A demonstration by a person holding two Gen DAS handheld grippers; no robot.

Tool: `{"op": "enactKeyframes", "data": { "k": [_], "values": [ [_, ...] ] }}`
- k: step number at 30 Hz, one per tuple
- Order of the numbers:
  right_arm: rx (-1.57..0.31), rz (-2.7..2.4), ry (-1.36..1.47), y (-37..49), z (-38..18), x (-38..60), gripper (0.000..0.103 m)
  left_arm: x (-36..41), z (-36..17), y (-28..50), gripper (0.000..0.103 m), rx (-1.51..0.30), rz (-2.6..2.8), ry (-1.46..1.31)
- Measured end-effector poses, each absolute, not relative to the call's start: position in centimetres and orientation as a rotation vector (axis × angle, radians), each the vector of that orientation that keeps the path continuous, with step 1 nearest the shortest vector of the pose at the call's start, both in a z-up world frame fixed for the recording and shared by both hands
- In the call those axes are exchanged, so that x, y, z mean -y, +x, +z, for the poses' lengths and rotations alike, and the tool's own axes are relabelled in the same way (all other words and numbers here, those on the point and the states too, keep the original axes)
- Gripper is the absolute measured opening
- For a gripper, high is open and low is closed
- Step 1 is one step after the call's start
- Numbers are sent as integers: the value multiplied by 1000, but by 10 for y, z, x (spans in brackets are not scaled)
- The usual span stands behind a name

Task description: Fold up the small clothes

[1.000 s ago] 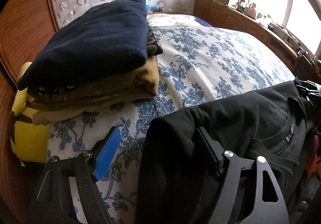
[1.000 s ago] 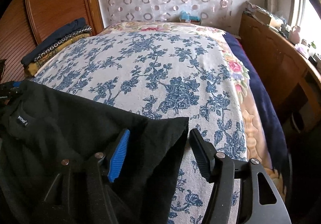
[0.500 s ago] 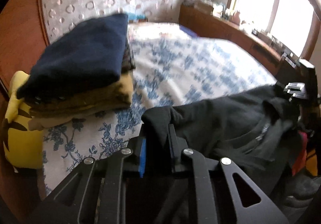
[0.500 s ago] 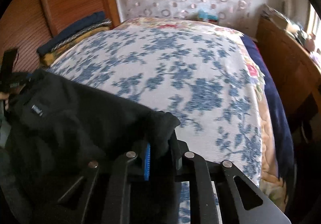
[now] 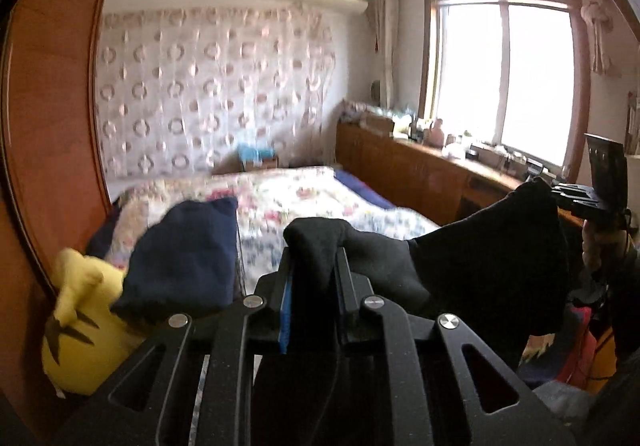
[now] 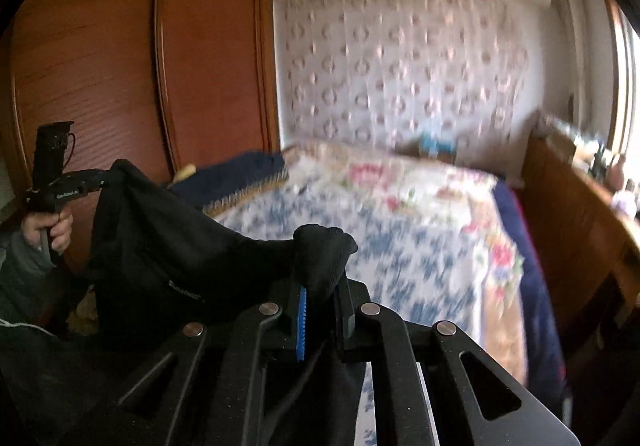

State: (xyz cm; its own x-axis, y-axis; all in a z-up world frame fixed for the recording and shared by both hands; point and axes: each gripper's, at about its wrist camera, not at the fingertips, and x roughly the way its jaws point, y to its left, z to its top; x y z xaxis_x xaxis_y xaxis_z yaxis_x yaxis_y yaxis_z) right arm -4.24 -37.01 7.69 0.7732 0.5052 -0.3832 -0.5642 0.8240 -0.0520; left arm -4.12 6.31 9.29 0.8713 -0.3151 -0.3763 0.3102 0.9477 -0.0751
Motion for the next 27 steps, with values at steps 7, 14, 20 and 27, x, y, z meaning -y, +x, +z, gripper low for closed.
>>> {"op": "enactKeyframes", "data": {
  "k": [7,14,20,27],
  "values": [
    [-296,519,-195,-58,115,378,9,-72,139,-45,18,-270,-313,-20],
    [-184,455,-316,-99,167,359,9,-68,193,-60,18,-147,-294,43],
    [-68,411,-359,-127,203,354,9,-69,234,-65,18,-43,-283,62],
    [8,344,-357,-152,222,365,9,-77,247,-67,18,11,-271,59]
  ]
}}
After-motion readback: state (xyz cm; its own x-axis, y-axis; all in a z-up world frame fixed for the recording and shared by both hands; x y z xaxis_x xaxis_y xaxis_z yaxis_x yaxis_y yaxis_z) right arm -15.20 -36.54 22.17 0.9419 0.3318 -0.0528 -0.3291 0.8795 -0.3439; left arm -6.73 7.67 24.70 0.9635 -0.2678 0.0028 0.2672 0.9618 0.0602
